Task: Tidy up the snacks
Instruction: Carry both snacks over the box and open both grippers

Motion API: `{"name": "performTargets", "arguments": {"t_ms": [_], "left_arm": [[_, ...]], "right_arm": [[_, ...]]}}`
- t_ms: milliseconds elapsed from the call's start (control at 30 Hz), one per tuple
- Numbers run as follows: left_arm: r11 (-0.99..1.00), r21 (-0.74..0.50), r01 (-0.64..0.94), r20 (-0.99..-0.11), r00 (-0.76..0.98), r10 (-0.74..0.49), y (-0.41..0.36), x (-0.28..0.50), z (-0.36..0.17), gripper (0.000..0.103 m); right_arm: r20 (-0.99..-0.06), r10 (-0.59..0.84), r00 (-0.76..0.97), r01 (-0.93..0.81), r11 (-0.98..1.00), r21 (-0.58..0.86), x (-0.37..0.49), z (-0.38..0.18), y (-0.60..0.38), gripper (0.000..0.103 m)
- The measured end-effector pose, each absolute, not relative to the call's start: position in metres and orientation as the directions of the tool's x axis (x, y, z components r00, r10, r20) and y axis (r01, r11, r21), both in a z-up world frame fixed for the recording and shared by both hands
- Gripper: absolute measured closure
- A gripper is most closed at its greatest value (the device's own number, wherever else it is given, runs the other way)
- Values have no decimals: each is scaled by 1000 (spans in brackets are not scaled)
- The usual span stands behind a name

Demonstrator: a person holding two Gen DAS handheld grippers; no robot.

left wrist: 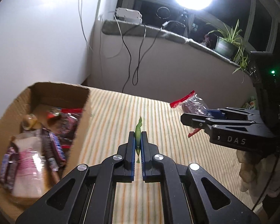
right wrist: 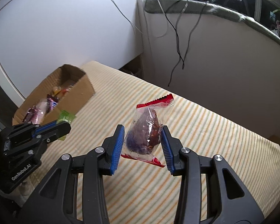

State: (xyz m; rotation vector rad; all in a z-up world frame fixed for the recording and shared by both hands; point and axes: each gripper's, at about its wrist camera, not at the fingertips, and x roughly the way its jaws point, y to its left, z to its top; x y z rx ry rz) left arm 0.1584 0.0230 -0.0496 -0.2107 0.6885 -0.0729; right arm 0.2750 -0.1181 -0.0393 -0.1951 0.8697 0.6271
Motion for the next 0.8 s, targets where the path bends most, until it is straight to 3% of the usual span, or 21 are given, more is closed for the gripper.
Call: {"name": "performTargets", "arguments": {"t_ms": [800], "left_arm": [[972,-184,-143,-604,797,3,135,136,-26,99]], "right_arm": [[-742,522,421,-716,694,82,246,-17,6,62]]}}
